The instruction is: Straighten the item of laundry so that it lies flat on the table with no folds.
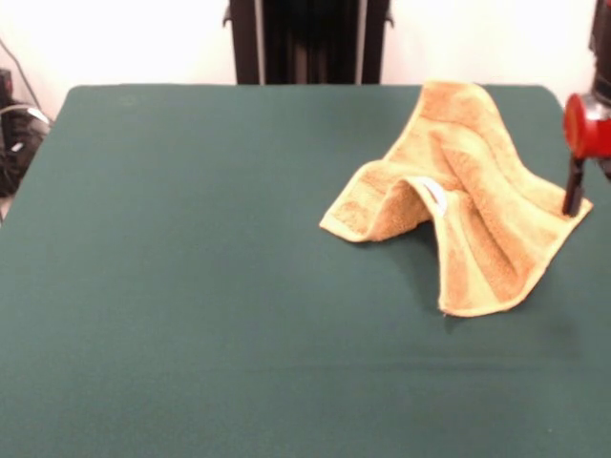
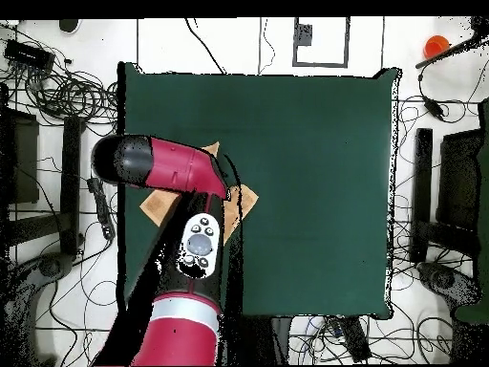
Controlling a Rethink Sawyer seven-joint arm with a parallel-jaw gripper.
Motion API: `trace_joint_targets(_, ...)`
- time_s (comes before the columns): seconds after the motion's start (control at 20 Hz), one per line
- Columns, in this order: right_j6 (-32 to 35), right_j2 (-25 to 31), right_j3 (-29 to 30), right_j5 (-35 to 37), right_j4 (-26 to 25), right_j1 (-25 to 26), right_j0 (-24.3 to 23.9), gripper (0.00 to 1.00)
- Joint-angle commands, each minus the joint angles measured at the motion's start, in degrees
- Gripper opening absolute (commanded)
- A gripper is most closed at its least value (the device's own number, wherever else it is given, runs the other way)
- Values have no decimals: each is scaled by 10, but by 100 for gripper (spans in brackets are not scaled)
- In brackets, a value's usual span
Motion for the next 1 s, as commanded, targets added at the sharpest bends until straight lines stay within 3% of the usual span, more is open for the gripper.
trace_joint_targets(0.05, 67, 77, 35, -7, -18, 19, -12, 100)
trace_joint_targets(1.0, 47, 93, 36, 28, -46, 1, -37, 100)
